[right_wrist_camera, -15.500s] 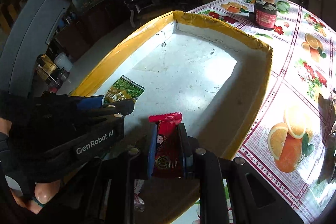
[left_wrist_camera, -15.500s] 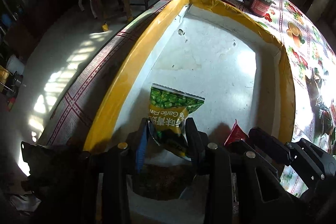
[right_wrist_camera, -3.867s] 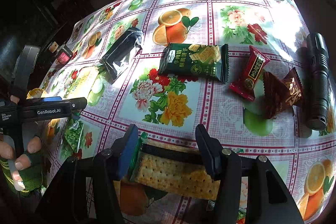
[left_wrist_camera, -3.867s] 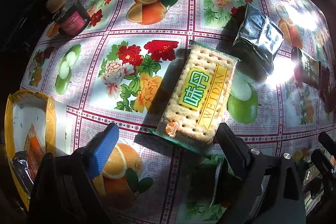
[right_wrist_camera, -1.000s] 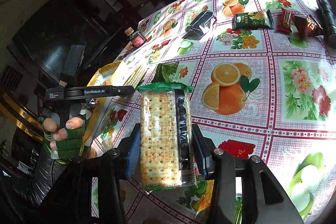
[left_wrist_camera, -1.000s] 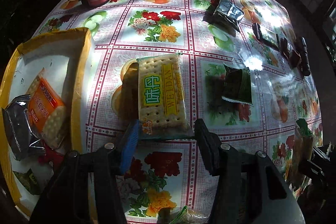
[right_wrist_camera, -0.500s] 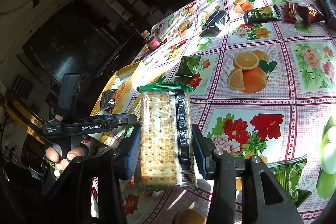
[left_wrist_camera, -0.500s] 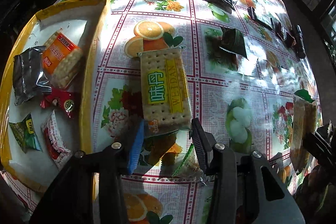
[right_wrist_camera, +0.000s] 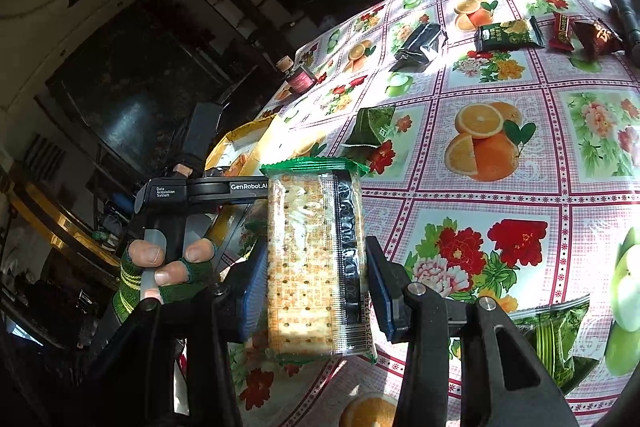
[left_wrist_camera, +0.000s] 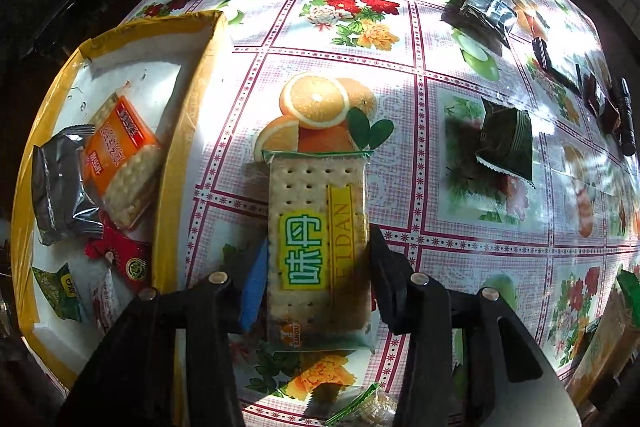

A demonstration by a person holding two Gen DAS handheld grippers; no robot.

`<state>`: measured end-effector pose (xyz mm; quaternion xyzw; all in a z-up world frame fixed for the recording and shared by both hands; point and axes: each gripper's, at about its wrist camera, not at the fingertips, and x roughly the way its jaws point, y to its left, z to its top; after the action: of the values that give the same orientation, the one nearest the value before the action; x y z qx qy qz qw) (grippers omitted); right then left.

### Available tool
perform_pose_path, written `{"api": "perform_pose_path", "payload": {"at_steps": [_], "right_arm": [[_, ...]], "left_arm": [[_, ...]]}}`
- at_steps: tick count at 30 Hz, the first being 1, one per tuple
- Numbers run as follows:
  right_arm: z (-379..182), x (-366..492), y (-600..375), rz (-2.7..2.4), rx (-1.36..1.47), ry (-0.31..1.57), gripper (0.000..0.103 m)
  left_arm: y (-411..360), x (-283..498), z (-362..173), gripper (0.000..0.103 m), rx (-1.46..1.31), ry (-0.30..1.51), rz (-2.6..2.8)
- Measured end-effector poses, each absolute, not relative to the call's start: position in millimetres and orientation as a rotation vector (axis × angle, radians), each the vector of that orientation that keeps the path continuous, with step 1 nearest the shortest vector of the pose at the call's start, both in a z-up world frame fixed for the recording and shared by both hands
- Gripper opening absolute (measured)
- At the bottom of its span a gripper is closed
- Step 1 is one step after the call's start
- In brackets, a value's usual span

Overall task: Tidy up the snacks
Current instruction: 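Carry the WEIDAN pack and cracker sleeve over the yellow-rimmed tray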

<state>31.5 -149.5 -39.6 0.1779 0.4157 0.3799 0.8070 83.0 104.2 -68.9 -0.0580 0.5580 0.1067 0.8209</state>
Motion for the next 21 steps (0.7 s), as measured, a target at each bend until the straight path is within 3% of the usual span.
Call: {"api": "perform_pose_path", "payload": {"at_steps": [21], "right_arm": [[-8.4,24.8,-126.1,0.799,0.313,0.811,0.046]], "left_arm": [[104.9,-10.0,5.8,0.048,-0.007,0.916,0.416]]}}
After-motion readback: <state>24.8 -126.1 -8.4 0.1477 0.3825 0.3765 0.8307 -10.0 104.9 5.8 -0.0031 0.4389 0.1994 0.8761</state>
